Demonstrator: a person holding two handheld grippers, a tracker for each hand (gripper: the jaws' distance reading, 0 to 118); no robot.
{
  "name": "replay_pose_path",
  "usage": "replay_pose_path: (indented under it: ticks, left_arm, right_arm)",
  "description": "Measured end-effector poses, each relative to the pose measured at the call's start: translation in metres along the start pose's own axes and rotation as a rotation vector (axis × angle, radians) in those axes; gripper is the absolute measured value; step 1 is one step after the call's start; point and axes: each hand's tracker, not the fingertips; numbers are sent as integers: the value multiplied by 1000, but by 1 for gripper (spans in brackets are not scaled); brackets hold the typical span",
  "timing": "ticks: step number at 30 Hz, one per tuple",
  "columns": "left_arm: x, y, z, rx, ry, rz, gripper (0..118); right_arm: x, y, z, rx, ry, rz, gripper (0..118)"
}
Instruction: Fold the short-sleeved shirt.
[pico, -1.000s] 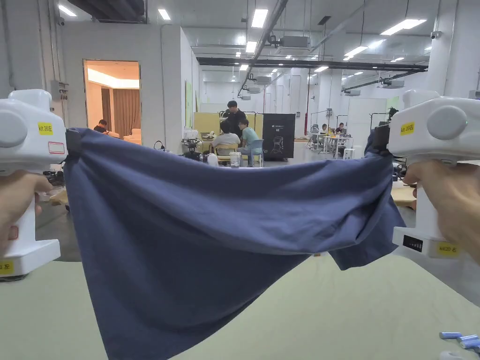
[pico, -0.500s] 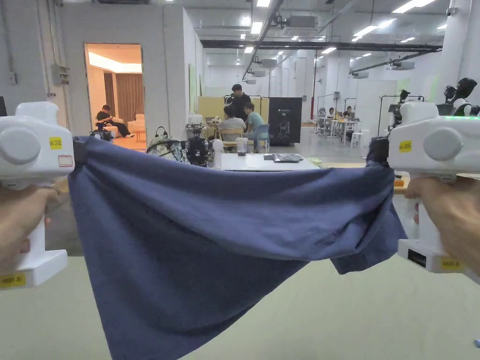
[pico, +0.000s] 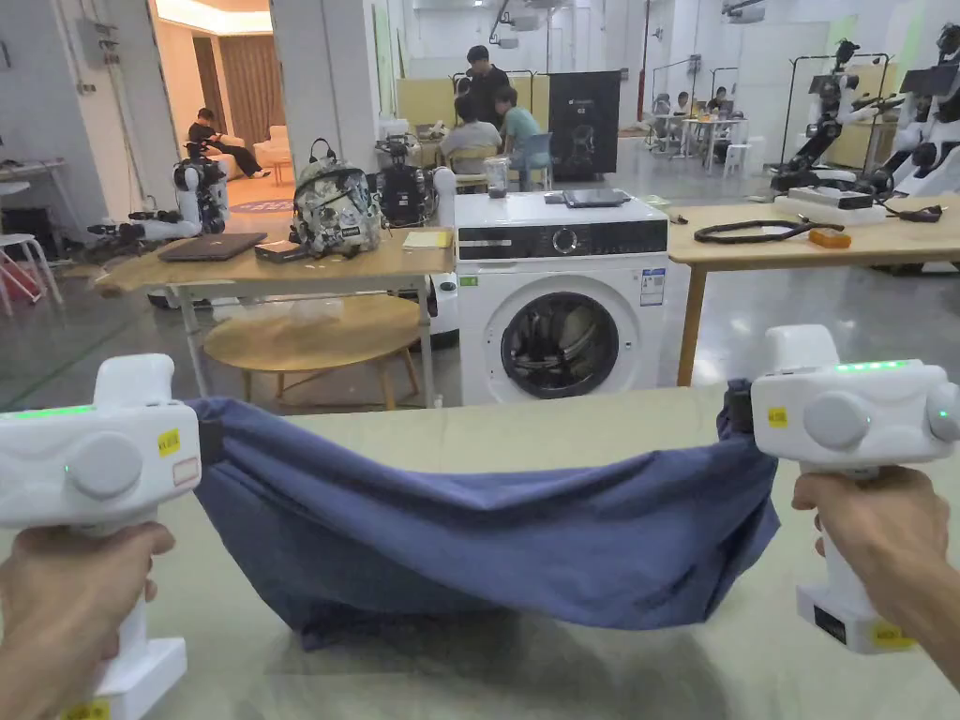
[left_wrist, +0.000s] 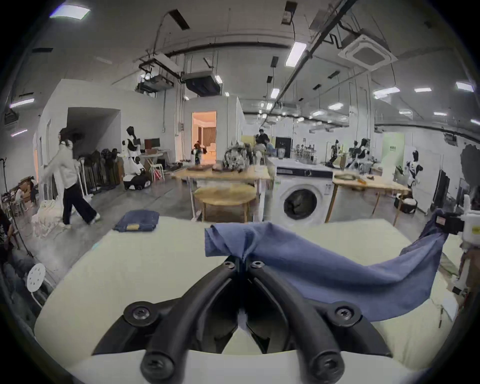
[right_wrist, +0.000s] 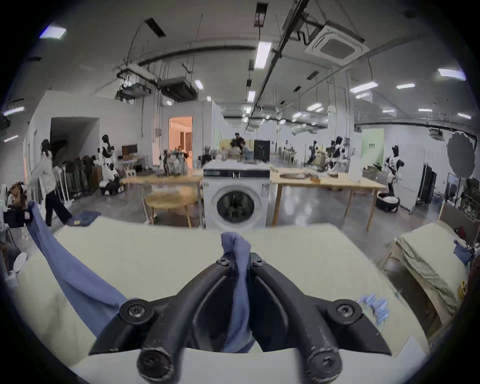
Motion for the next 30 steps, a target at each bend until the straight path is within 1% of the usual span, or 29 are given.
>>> replay_pose_path:
  ticks: [1, 2, 3, 4, 5, 11, 12, 14, 16, 20, 24, 26, 30]
  left_arm:
    - [2, -20, -2, -19, -2, 3, 0]
    - [4, -37, 0, -45, -8, -9, 0]
    - [6, -56, 0, -60, -1, -24, 0]
    - [9, -72, 0, -102, 4, -73, 0]
    - [9, -87, 2, -118, 4, -74, 0]
    - [-1, -157, 44, -163, 21, -45, 0]
    - [-3, -165, 52, -186, 22, -48, 0]
    - [-8, -184, 73, -185, 21, -34, 0]
    - [-13, -203, 92, -199, 20, -29, 0]
    - [-25, -240, 128, -212, 19, 11, 0]
    - [-33, -273, 153, -248, 23, 15, 0]
    - [-34, -286, 162, -256, 22, 34, 0]
    - [-31, -303, 173, -274, 14, 6, 0]
  right_arm:
    - [0, -19, -5, -22, -12, 14, 6]
    - [-1, -35, -8, -55, -27, 49, 6]
    - [0, -53, -6, -62, -18, 48, 6]
    - [1, -68, -2, -88, -9, 51, 6]
    - [2, -81, 0, -101, -3, 52, 6]
    - [8, -156, 46, -131, 9, 15, 6]
    - [4, -169, 66, -133, 3, 5, 6]
    - [7, -190, 82, -144, 13, -12, 6]
    - [6, -213, 101, -153, 11, -2, 6]
    - [6, -247, 132, -157, 27, -26, 6]
    - [9, -278, 156, -165, 48, -15, 6]
    - [10, -291, 168, -167, 65, -32, 6]
    - [1, -309, 189, -163, 73, -4, 6]
